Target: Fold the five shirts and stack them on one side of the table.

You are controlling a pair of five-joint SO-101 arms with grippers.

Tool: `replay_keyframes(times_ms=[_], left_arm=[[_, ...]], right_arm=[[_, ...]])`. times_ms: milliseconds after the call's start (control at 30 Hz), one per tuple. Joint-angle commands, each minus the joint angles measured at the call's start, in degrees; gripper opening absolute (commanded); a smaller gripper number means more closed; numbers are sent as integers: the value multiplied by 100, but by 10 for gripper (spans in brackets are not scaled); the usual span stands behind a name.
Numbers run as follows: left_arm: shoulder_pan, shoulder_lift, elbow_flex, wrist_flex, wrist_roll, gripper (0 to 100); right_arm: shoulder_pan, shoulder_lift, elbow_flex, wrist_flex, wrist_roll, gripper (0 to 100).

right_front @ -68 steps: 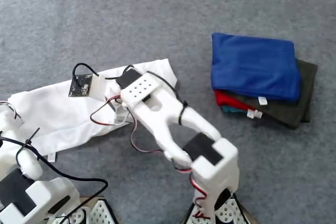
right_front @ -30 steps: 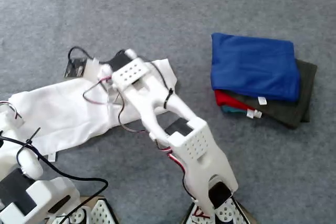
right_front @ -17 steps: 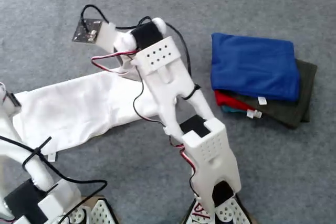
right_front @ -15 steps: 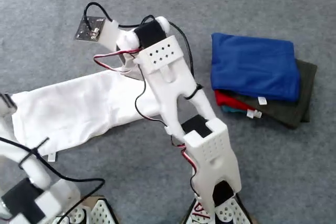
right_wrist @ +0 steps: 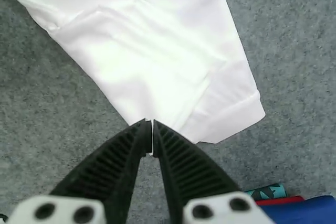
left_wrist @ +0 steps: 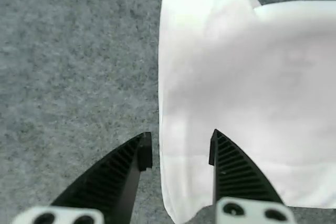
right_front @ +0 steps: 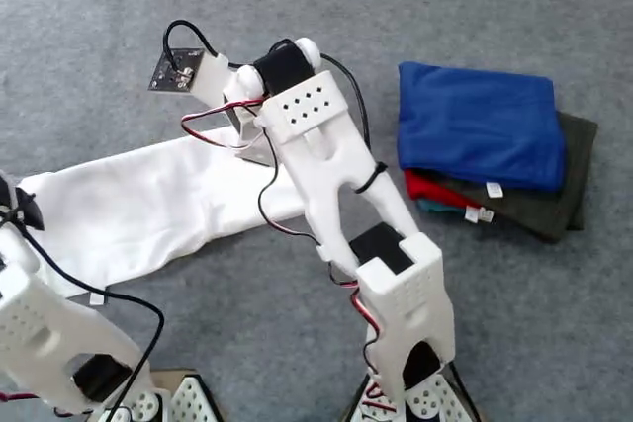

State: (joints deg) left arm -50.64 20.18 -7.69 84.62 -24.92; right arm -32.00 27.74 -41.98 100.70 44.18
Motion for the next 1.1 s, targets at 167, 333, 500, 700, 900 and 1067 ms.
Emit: replay_keyframes(times_ms=[167, 333, 500, 700, 900, 1067], left_arm=[[22, 774, -470, 62, -273, 220], [22, 1248, -479, -141, -246, 219], [4, 1618, -505, -185, -229, 178], [277, 1785, -453, -141, -220, 37], [180, 1530, -620, -141, -220, 28], [-382, 1116, -866, -132, -264, 28]], right_arm=[[53, -356, -40, 44, -44, 15], [62, -356, -22, 44, -44, 15], [62, -356, -13, 44, -44, 15], [62, -356, -13, 44, -44, 15], [264, -532, -48, 44, -44, 15], [607, -936, -31, 44, -44, 15]])
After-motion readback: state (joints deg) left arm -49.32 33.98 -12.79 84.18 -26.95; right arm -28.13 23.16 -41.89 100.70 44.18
